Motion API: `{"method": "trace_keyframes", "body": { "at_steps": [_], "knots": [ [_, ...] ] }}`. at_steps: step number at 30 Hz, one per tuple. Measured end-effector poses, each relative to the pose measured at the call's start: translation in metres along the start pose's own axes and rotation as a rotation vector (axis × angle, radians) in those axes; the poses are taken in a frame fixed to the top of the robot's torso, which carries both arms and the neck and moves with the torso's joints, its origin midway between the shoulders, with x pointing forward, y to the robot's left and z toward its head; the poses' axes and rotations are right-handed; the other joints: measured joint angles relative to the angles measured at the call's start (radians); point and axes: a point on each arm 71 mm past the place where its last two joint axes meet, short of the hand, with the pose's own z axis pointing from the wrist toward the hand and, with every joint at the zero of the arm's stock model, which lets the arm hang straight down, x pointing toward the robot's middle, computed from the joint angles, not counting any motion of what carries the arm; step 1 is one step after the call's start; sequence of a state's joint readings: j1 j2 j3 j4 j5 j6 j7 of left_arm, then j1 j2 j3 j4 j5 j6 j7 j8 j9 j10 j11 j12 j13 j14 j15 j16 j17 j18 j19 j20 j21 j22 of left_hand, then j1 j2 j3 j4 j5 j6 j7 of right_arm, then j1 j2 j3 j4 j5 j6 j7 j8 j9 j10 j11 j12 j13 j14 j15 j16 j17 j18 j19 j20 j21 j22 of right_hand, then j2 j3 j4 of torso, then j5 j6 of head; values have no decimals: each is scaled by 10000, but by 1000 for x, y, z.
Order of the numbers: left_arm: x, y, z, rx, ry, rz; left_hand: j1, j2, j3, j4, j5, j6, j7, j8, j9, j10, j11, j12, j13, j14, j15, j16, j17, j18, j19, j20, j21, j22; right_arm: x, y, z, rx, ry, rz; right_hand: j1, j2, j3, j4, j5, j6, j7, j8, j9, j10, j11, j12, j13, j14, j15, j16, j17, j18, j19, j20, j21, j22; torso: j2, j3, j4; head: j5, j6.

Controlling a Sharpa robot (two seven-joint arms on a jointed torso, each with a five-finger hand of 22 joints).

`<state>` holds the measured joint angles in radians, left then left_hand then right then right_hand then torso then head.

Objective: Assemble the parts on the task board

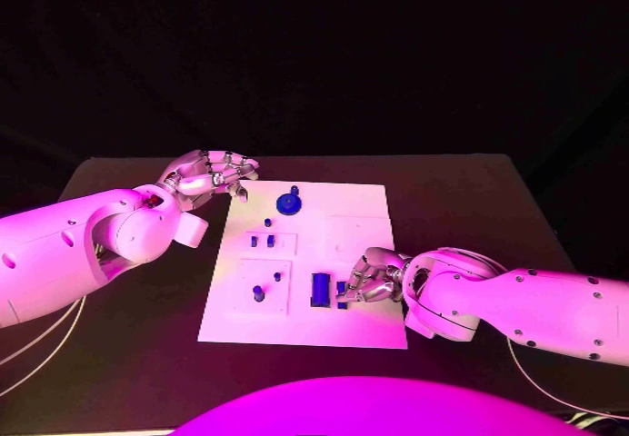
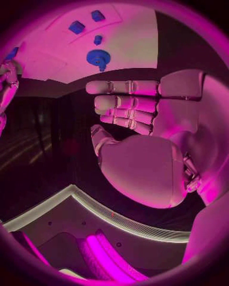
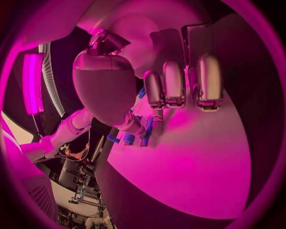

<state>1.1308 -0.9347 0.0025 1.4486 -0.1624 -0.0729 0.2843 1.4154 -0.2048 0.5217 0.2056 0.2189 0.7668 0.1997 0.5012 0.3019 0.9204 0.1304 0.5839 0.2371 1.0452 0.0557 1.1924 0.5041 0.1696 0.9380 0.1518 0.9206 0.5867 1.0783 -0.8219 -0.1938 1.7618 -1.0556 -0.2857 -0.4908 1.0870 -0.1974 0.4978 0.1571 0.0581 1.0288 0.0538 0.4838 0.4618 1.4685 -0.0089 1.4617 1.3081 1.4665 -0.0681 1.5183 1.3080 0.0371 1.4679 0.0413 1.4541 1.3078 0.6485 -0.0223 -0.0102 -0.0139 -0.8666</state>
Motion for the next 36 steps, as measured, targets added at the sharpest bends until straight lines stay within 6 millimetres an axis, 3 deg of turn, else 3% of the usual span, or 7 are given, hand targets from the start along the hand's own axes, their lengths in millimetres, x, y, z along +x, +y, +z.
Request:
{"method": "trace_keyframes", "body": {
  "at_steps": [10, 18, 27, 31, 32, 34, 36],
  "knots": [
    [0, 0, 0, -6, -5, 8, 0, 0, 0, 0, 0, 0, 0, 0, 1, 0, 0, 0, 1, 0, 0, 0, 0, 0, 0, 0, 0, 0, -2, -6, -5, 7, -105, 115, 0, 0, -68, -10, 0, -34, -11, -78, -68, 0, 0, -21, -1, 0, 0, 0, -1, 0, 0, 0, -44, -1, -5, 0, -4, 18, 40],
    [0, 1, 0, -32, -12, -15, 0, 0, 0, 0, 0, 0, 0, 0, 1, 0, 0, 0, 1, 0, 0, 0, 0, 1, 0, 0, 0, -8, -12, -6, -12, -474, -476, 619, 88, -322, -731, 45, 0, -736, 361, -485, -197, -25, 176, -693, -2, -10, 94, -244, -2, 0, -32, 32, -928, -2, -24, 0, -27, 7, 110],
    [4, 5, 4, 21, -227, -253, 0, 0, 0, 0, 0, -40, -31, 0, -13, -80, 7, -1, -22, -62, 39, -15, -3, 0, 0, 0, -28, -28, -57, -11, -5, -2176, -1868, 2011, 1079, -99, -1349, -40, 0, -1345, 698, -966, -341, -841, 486, -2113, -3, -2, 324, -852, -119, 359, -714, 343, -3081, -4, -227, -116, -118, 12, 315],
    [-1, 6, 6, 140, -621, -283, 1, -1, 42, 100, 0, -180, -35, 55, -54, -348, 98, -93, -220, -1092, 161, -745, -294, -1, -571, 133, -651, -312, -89, -24, 6, -2584, -2777, 2701, 1706, 95, -1371, -249, -1, -1539, 849, -1104, -363, -2517, 653, -4431, -1232, -472, 514, -2351, -2222, 938, -1964, 483, -5985, -4, -353, -177, -175, 28, 512],
    [-3, 6, 7, 190, -762, -290, 39, -39, 67, 125, 0, -199, -55, 91, -67, -400, 148, -181, -303, -1430, 223, -1014, -428, -1, -811, 183, -894, -437, -99, -29, 9, -2669, -3080, 2923, 1745, 133, -1371, -249, -1, -1575, 851, -1105, -363, -2870, 680, -4955, -1652, -674, 537, -2738, -2713, 945, -2233, 505, -6658, -54, -382, -191, -181, 29, 562],
    [-5, 7, 10, 271, -949, -308, 235, -172, 97, 53, 0, -331, -72, 91, -116, -603, 229, -423, -531, -2126, 382, -1675, -781, 0, -1314, 324, -1463, -722, -114, -36, 14, -2763, -3540, 3261, 1880, 181, -1314, -270, 510, -1709, 879, -1113, -378, -3845, 762, -6397, -2812, -1306, 608, -3877, -4025, 1267, -2996, 551, -8476, -652, -444, -206, -188, 34, 682],
    [-8, 8, 12, 365, -1174, -324, 400, -216, 77, -139, 0, -433, -67, 91, -176, -686, 292, -627, -753, -2570, 506, -2270, -1131, -1, -1676, 443, -1922, -957, -129, -44, 19, -2867, -4045, 3672, 2010, 125, -1147, -251, 640, -1878, 1011, -1224, -432, -4417, 925, -7274, -3580, -2186, 704, -5311, -5597, 1332, -3588, 648, -9690, -1220, -502, -215, -191, 45, 812]
  ]
}}
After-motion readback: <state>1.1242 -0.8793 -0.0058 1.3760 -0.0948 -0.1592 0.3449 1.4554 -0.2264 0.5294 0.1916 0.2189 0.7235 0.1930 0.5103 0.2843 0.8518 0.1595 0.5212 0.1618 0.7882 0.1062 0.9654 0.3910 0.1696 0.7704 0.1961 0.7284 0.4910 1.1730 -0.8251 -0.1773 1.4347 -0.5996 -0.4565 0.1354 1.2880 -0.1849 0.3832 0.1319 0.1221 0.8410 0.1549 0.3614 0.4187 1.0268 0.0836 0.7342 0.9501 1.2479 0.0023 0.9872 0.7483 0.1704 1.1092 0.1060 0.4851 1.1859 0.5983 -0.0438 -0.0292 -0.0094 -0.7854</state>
